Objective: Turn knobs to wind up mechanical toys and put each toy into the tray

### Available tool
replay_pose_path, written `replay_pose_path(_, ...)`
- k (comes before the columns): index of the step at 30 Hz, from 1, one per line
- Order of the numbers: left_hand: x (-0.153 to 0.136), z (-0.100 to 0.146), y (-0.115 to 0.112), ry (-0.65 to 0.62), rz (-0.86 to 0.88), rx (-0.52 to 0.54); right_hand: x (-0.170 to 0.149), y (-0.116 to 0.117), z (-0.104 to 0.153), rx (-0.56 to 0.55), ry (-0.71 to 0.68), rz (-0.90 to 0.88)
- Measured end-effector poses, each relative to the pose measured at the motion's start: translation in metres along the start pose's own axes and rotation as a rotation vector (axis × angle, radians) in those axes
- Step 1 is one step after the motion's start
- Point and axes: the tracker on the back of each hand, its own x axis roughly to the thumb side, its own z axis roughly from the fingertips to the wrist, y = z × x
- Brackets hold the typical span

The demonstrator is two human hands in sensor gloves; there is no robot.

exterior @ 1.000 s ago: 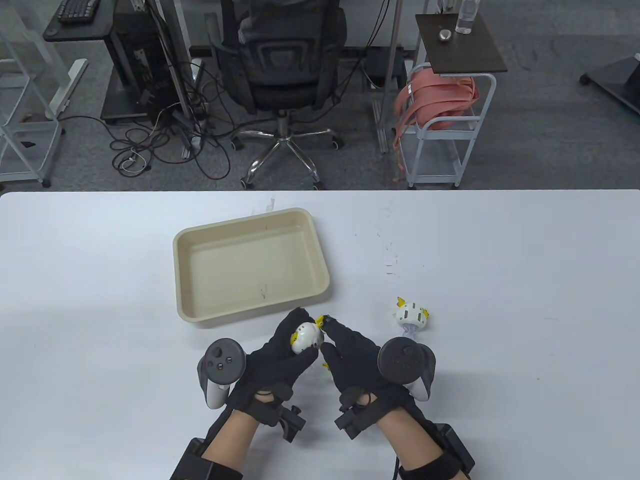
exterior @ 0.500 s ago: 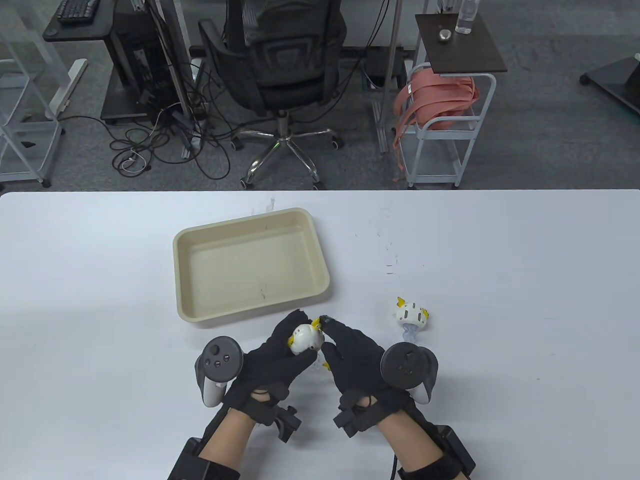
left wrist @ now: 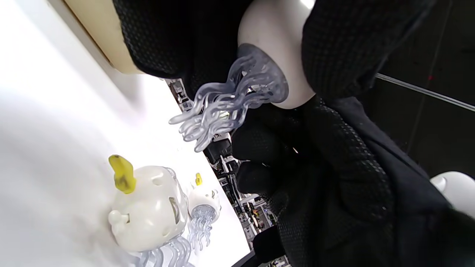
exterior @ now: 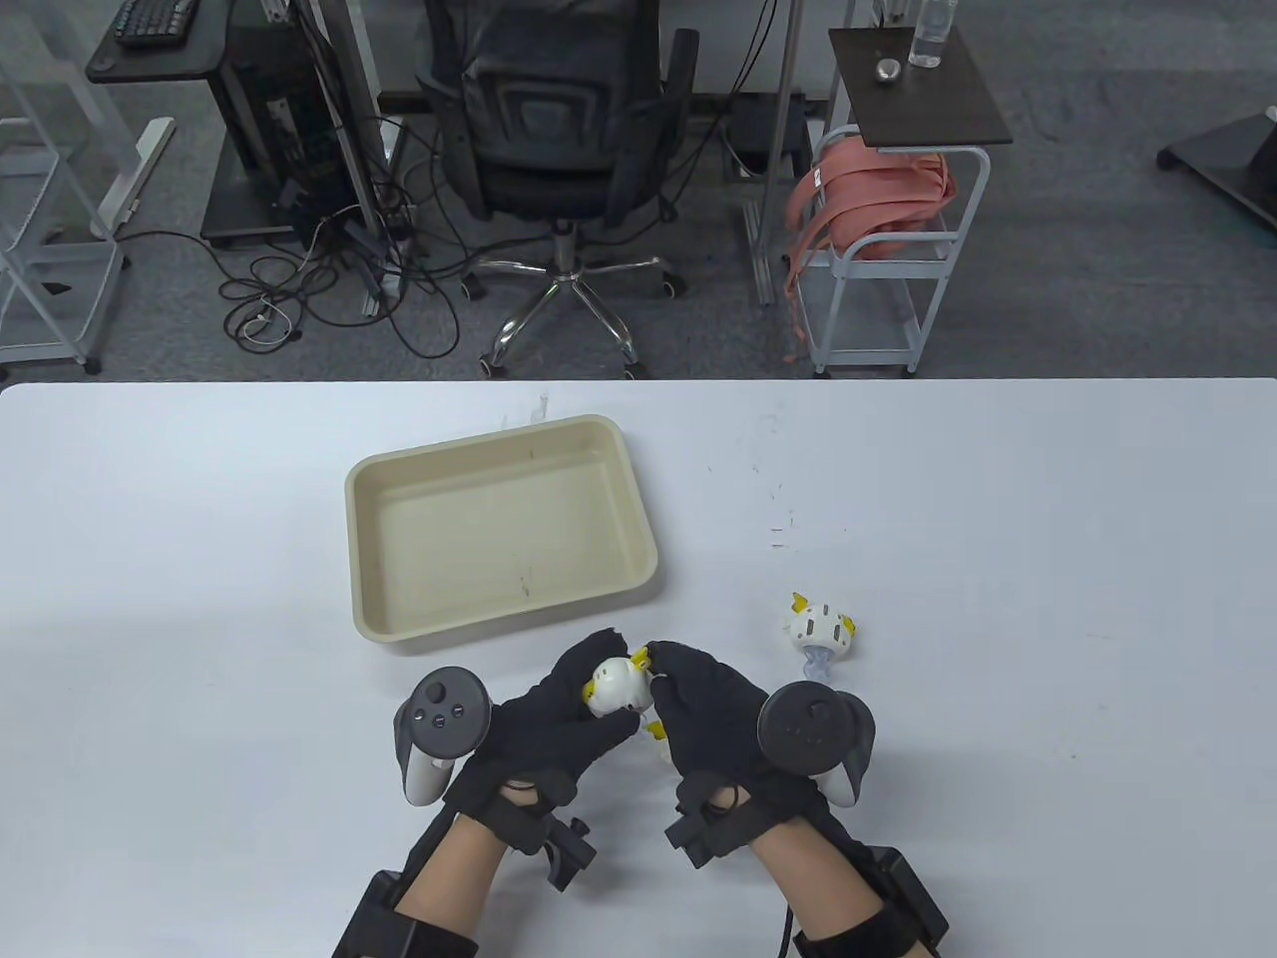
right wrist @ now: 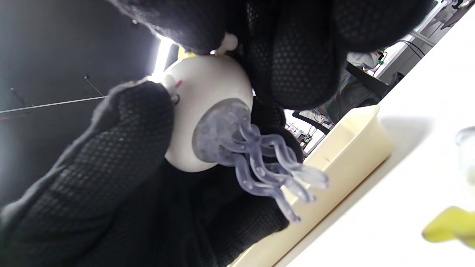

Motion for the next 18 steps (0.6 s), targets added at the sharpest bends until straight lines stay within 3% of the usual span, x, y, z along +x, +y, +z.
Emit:
replay_pose_path(9, -0.002, -0.001, 0.0, -0.031, 0.041, -0.021, -0.002, -0.004, 0.0, -0.022, 0.011, 0.024)
replay_pose_path(18, 0.003, 0.0, -0.002, -0.063, -0.036, -0.029, -0.014, -0.009, 0.0, -0.025, 0.163, -0.115)
